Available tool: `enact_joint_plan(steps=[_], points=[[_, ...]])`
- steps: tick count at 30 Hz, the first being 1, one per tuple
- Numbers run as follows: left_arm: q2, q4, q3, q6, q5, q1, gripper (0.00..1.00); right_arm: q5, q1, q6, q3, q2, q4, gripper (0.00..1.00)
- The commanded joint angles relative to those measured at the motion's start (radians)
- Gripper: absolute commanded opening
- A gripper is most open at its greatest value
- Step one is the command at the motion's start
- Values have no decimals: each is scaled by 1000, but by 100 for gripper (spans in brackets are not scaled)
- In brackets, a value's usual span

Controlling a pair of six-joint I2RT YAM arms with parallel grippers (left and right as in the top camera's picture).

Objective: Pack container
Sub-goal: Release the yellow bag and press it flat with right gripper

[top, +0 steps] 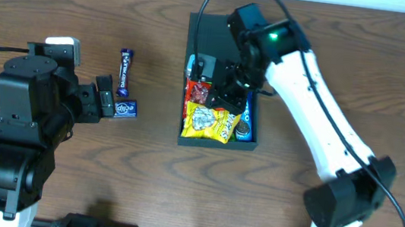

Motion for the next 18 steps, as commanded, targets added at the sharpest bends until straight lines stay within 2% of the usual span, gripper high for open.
enact_joint_plan(steps=[1, 8, 18], points=[[-1, -5, 13, 6, -3, 5, 95, 38, 9, -4, -11, 16, -25, 2], [-1, -8, 14, 6, -3, 5, 95, 89, 8, -26, -163, 26, 10, 2], [-1, -8, 14, 6, -3, 5, 95, 156, 7, 68, -440, 28, 276, 2]])
